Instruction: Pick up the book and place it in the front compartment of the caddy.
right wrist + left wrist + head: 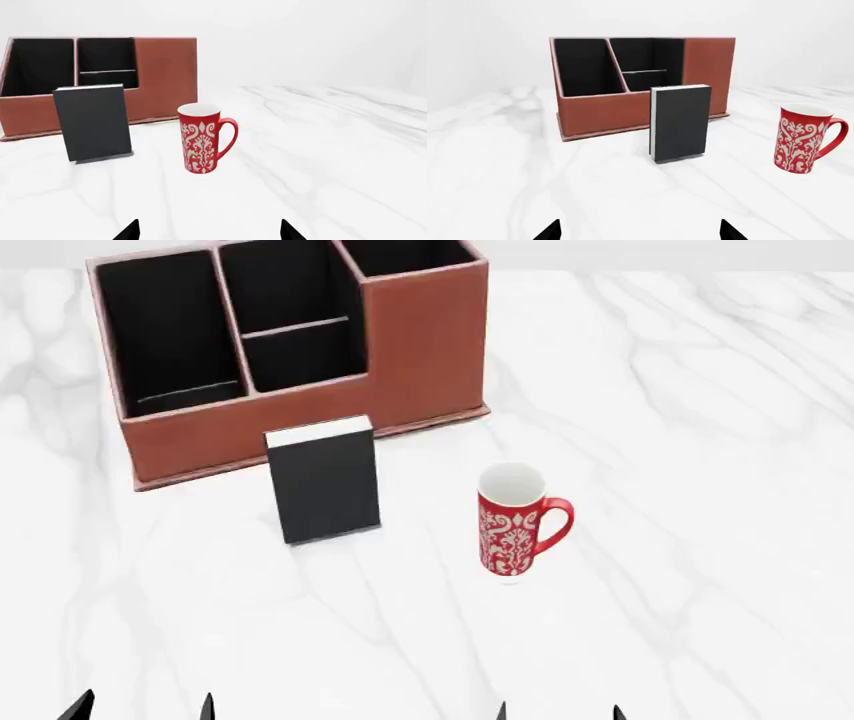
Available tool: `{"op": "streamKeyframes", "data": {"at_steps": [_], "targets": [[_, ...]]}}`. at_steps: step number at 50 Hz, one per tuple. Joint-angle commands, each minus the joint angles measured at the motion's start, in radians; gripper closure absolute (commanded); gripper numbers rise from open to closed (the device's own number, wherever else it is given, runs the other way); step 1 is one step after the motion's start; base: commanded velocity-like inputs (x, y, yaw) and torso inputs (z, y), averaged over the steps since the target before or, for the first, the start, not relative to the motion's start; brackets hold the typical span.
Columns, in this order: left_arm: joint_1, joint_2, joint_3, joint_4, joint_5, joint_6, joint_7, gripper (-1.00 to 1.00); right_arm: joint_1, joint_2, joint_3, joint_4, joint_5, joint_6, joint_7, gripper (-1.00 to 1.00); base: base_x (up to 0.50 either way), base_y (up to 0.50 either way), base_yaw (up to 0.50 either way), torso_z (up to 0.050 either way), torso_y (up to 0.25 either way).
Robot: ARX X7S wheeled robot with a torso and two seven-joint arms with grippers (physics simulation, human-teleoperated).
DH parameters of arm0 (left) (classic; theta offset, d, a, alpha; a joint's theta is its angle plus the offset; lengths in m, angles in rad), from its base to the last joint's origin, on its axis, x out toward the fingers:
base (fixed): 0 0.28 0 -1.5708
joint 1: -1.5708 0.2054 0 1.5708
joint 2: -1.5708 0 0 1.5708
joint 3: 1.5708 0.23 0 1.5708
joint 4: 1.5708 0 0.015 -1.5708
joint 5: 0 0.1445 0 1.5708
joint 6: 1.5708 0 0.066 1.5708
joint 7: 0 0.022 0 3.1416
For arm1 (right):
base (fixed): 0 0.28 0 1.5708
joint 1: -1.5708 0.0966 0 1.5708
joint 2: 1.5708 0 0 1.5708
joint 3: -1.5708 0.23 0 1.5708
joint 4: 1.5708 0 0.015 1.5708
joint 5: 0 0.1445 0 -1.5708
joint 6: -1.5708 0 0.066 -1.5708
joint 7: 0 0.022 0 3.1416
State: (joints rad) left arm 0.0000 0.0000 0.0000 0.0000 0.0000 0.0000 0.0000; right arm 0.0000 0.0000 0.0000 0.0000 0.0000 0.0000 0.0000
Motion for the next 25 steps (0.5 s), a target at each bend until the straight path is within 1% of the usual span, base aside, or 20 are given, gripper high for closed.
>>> {"op": "streamKeyframes", "data": {"at_steps": [1,9,12,13,15,17,20,25], "targets": [[0.001,-0.017,0.018,-0.004,-0.029,0.001,-0.005,-1.0,-0.003,0.016,-0.017,-0.002,0.016,-0.002,0.021,-1.0,0.0,0.0,0.0,0.0,0.0],[0.004,-0.042,0.052,0.0,-0.042,0.003,-0.035,-1.0,-0.004,0.04,-0.043,-0.005,0.042,-0.006,0.058,-1.0,0.0,0.0,0.0,0.0,0.0],[0.006,-0.052,0.07,0.002,-0.031,-0.001,-0.043,-1.0,-0.003,0.046,-0.053,0.001,0.04,-0.01,0.069,-1.0,0.0,0.0,0.0,0.0,0.0],[0.007,-0.055,0.077,0.011,-0.006,-0.013,-0.062,-1.0,-0.002,0.047,-0.056,0.003,0.042,-0.012,0.071,-1.0,0.0,0.0,0.0,0.0,0.0],[0.006,-0.059,0.076,-0.002,-0.018,0.002,-0.061,-1.0,-0.006,0.05,-0.061,-0.008,0.044,-0.01,0.078,-1.0,0.0,0.0,0.0,0.0,0.0],[0.015,-0.065,0.083,0.028,0.026,0.007,-0.097,-1.0,-0.009,0.051,-0.067,-0.027,0.042,-0.002,0.089,-1.0,0.0,0.0,0.0,0.0,0.0],[0.025,-0.064,0.072,0.095,-0.049,-0.038,-0.068,-1.0,-0.008,0.059,-0.086,-0.058,0.017,0.016,0.106,-1.0,0.0,0.0,0.0,0.0,0.0],[0.048,-0.078,0.07,0.279,-0.057,-0.098,-0.088,-1.0,-0.013,0.076,-0.088,-0.245,0.02,0.106,0.12,-1.0,0.0,0.0,0.0,0.0,0.0]]}}
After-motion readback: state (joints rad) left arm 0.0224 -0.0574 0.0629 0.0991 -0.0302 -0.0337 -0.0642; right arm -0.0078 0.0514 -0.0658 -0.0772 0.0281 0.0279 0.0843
